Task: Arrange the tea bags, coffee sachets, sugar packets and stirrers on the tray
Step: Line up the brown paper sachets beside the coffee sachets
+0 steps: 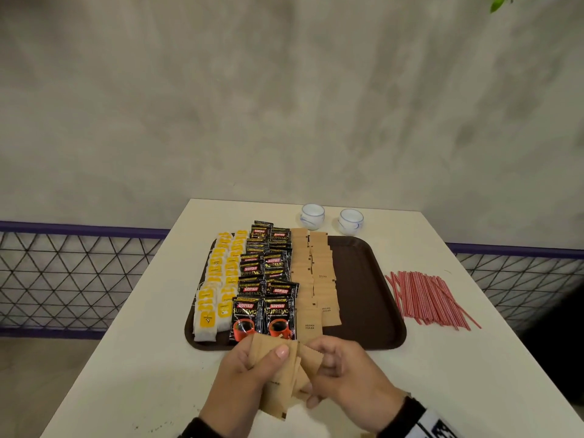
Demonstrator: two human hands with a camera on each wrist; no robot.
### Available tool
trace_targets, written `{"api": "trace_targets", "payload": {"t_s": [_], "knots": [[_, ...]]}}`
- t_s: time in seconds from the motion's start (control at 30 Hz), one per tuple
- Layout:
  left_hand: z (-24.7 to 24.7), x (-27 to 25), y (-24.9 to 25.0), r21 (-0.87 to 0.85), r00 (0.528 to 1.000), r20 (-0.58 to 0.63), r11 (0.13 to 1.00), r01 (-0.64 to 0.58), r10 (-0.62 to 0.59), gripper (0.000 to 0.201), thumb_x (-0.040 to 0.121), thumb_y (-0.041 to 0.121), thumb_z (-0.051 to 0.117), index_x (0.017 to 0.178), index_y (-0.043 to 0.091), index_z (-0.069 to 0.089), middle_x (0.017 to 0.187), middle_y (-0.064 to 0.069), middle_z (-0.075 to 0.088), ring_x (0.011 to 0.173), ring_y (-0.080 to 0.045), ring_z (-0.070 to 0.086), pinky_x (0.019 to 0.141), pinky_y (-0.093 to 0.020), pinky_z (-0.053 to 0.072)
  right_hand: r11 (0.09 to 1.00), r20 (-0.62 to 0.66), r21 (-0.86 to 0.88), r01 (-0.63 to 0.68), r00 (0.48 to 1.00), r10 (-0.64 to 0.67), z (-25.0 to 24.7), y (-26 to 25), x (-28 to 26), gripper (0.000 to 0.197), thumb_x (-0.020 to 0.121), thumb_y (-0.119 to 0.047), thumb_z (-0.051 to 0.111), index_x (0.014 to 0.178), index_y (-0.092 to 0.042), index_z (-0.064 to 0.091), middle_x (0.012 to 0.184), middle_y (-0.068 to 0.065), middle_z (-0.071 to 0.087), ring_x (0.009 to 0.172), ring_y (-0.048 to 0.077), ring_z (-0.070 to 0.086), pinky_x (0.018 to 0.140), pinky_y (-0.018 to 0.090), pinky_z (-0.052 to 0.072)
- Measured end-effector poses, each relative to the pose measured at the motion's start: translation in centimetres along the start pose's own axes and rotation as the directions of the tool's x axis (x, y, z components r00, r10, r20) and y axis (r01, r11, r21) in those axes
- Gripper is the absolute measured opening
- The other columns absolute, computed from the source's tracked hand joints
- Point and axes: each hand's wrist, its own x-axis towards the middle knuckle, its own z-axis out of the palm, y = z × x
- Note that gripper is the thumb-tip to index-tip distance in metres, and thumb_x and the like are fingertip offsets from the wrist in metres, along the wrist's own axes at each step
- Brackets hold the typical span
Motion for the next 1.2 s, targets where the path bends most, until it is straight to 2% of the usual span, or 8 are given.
{"api": "trace_targets", "payload": {"t_s": [0.17,0.27,0.43,0.6,0.77,0.93,1.07,1.2], "knots": [[-0.9,-0.4,-0.1,0.031,0.998,-0.065,0.999,-0.016,0.018,0.040,0.065,0.020,0.080,0.100,0.005,0.067,0.090,-0.013,0.074,0.076,-0.021,0.069,0.073,-0.038,0.054,0.999,-0.216,0.049,0.012,0.976,-0.001,-2.3,-0.3,-0.6,0.022,0.087,0.007,0.059,0.104,-0.006,0.061,0.069,-0.002,0.070,0.067,0.017,0.063,0.058,0.038,0.054],[-1.8,-0.7,0.1,0.062,0.993,-0.115,0.998,-0.006,0.013,0.040,0.068,0.025,0.080,0.102,0.009,0.067,0.090,-0.007,0.075,0.090,-0.027,0.067,0.088,-0.050,0.052,0.997,-0.460,0.012,-0.075,0.885,0.072,-5.8,0.1,1.0,0.014,0.091,0.003,0.054,0.095,-0.010,0.051,0.089,0.008,0.066,0.078,0.022,0.064,0.066,0.042,0.056],[-2.2,-0.9,0.0,0.087,0.985,-0.170,0.996,0.021,-0.006,0.035,0.066,0.028,0.082,0.096,0.015,0.069,0.090,-0.007,0.075,0.096,-0.032,0.065,0.092,-0.054,0.049,0.938,-0.527,-0.144,-0.316,0.827,0.198,-8.8,0.7,6.1,0.023,0.092,0.007,0.049,0.082,-0.013,0.045,0.101,0.014,0.061,0.082,0.028,0.065,0.041,0.017,0.047],[-2.3,-1.0,-0.1,0.123,0.983,-0.185,0.992,0.020,0.003,0.059,0.042,0.051,0.077,0.093,0.021,0.070,0.089,-0.003,0.075,0.092,-0.028,0.066,0.088,-0.053,0.052,0.860,-0.516,-0.263,-0.437,0.817,0.257,-8.1,2.5,9.9,0.023,0.084,0.005,0.062,0.077,-0.016,0.055,0.100,0.014,0.068,0.075,0.027,0.066,0.057,0.032,0.059],[-3.0,-0.4,-0.5,0.107,0.970,-0.243,0.994,-0.002,0.028,0.052,0.054,0.053,0.081,0.094,0.023,0.067,0.095,-0.005,0.072,0.095,-0.029,0.063,0.090,-0.056,0.050,0.806,-0.596,-0.354,-0.474,0.779,0.196,-7.1,2.2,10.9,0.021,0.083,-0.011,0.069,0.074,-0.020,0.052,0.098,0.006,0.066,0.093,0.027,0.067,0.084,0.038,0.057],[-3.2,-0.1,-0.9,0.113,0.976,-0.214,0.993,-0.013,0.038,0.057,0.042,0.052,0.077,0.090,0.021,0.072,0.090,-0.005,0.075,0.093,-0.030,0.066,0.088,-0.055,0.052,0.733,-0.582,-0.467,-0.494,0.796,0.165,-6.5,1.2,9.7,0.013,0.088,-0.023,0.064,0.094,-0.016,0.054,0.105,0.005,0.061,0.100,0.023,0.060,0.085,0.031,0.049],[-2.5,0.3,-0.9,0.083,0.984,-0.175,0.997,-0.011,0.025,0.019,0.075,0.024,0.078,0.091,0.018,0.070,0.091,-0.009,0.073,0.093,-0.031,0.064,0.086,-0.048,0.052,0.852,-0.551,-0.406,-0.332,0.832,0.062,-6.3,-0.4,7.3,0.011,0.087,-0.022,0.064,0.092,-0.018,0.055,0.094,0.000,0.059,0.088,0.020,0.060,0.079,0.031,0.051],[-0.8,0.1,-0.4,0.000,0.991,-0.133,1.000,0.020,-0.019,0.012,0.084,0.009,0.064,0.096,0.009,0.066,0.092,-0.015,0.070,0.085,-0.028,0.064,0.068,-0.036,0.054,0.993,-0.173,-0.058,-0.102,0.981,0.091,-3.0,-1.9,1.9,0.016,0.088,-0.022,0.066,0.098,-0.013,0.058,0.088,0.006,0.063,0.068,0.019,0.063,0.060,0.031,0.053]]}}
